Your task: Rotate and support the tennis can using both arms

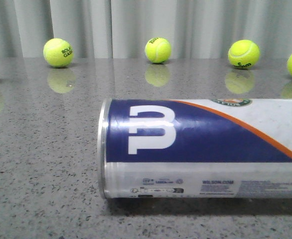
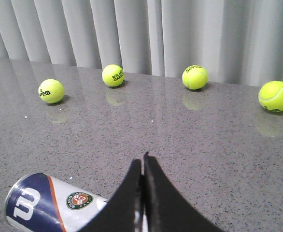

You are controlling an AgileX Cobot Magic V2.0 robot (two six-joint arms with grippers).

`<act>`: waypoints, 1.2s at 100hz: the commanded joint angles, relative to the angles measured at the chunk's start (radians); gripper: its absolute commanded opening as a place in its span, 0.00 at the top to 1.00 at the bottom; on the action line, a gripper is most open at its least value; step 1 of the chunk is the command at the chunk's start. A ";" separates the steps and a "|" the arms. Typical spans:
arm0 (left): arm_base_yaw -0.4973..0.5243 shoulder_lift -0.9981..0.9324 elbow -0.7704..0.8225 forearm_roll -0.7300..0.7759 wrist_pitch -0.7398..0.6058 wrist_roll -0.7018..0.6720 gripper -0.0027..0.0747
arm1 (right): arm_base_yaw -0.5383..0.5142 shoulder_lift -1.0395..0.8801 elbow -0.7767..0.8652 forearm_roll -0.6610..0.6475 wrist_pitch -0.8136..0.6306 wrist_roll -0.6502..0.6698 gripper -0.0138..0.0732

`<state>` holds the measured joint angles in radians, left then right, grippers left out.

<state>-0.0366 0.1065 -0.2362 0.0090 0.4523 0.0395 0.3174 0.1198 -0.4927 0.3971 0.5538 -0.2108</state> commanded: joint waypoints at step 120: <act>0.002 0.943 -0.348 -1.345 0.658 0.654 0.30 | -0.006 0.013 -0.024 0.001 -0.070 -0.009 0.91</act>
<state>-0.0366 1.0133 -0.5521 -1.1712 1.0401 0.6455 0.3174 0.1198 -0.4927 0.3971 0.5555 -0.2108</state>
